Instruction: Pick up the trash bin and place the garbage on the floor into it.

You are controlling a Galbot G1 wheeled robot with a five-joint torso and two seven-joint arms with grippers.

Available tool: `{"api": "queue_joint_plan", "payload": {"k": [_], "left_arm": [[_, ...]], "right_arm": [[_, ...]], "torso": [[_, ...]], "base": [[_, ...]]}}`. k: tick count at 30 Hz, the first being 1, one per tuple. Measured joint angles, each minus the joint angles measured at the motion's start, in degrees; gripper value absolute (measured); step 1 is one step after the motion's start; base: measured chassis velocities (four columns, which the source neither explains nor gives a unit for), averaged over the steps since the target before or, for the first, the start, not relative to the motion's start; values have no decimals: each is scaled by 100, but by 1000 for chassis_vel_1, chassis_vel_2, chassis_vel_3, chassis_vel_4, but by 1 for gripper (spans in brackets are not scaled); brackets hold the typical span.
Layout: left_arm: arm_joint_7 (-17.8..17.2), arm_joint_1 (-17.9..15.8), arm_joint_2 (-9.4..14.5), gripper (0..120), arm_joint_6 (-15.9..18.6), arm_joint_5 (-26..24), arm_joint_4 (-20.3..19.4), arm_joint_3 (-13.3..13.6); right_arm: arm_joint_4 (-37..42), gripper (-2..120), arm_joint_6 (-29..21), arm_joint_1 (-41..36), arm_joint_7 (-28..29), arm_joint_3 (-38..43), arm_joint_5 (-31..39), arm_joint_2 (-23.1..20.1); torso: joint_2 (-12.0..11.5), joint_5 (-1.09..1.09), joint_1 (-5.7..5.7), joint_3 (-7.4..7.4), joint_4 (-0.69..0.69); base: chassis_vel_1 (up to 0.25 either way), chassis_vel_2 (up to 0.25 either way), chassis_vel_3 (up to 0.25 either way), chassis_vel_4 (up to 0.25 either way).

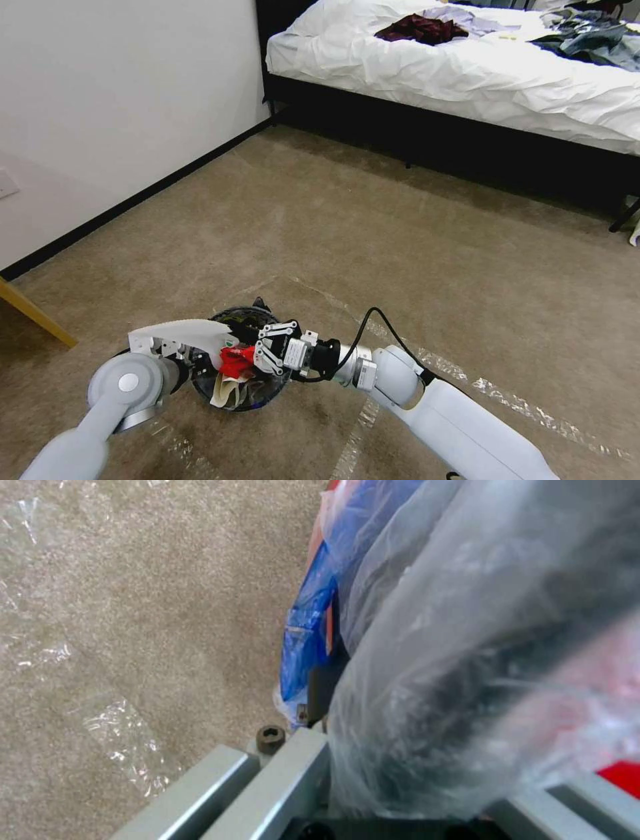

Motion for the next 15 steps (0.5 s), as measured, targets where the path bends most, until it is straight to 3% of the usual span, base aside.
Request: {"api": "queue_joint_plan", "payload": {"k": [15], "left_arm": [[0, 39, -2, 0, 0, -15, 6, -42]], "right_arm": [[-530, 0, 307, -180, -179, 78, -188, 171]], "torso": [[0, 0, 0, 0, 1]], "base": [[0, 0, 0, 0]]}}
